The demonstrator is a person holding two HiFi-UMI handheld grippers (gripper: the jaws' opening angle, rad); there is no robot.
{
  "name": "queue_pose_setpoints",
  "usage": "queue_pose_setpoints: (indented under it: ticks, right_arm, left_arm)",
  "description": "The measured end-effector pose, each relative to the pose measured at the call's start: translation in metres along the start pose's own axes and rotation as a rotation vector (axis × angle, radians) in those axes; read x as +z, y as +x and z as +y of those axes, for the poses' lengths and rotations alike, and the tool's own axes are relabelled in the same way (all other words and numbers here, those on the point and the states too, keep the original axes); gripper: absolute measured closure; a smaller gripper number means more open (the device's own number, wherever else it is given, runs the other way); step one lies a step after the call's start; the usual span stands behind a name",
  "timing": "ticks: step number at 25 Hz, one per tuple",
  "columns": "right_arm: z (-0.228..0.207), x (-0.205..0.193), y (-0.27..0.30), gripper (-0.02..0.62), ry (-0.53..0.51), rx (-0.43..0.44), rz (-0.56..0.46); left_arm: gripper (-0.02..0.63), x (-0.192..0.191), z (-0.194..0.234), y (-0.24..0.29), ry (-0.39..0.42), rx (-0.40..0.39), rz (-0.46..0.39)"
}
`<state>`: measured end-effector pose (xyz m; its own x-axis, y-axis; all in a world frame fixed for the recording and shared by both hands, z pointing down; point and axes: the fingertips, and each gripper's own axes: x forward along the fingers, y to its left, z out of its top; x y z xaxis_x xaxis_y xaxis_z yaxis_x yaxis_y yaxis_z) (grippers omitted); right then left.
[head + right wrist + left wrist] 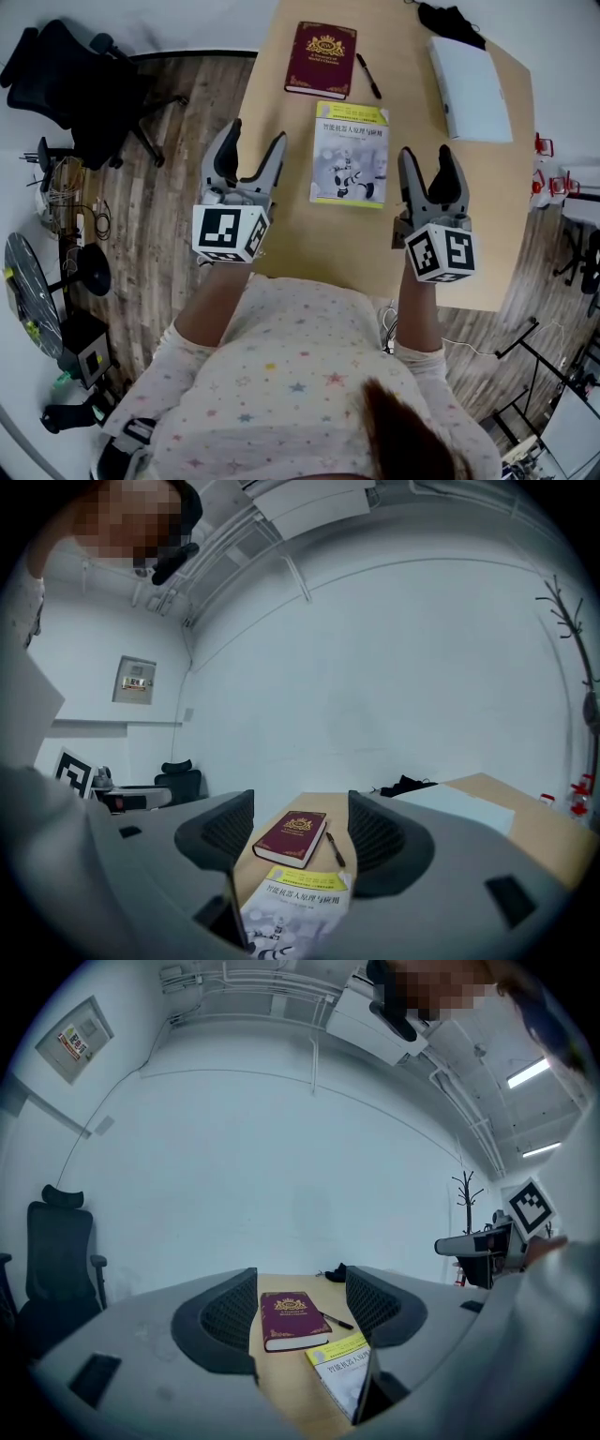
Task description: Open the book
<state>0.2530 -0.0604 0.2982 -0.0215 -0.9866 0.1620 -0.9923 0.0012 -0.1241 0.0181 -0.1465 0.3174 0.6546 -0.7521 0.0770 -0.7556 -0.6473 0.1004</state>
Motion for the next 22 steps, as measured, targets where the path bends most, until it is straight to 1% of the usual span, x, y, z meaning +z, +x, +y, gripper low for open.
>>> queue_pose_setpoints:
  ticks: [8,14,22]
  right_arm:
    - [-0.006,-0.029,0.008,0.308,0.024,-0.008,0.052]
    - [-0.012,-0.052,0.015,0.313,0.041,-0.013,0.101]
    - [-0.022,-0.087,0.024,0.348,0.078,-0.019,0.171]
  left_arm:
    - [0.334,-0.020,0.003,0.004,-0.020,0.006,0.019]
    - [0.335,-0.039,0.005,0.007,-0.026,0.014,0.052]
    - [0.336,-0.060,0.005,0.015,-0.032,0.023,0.079]
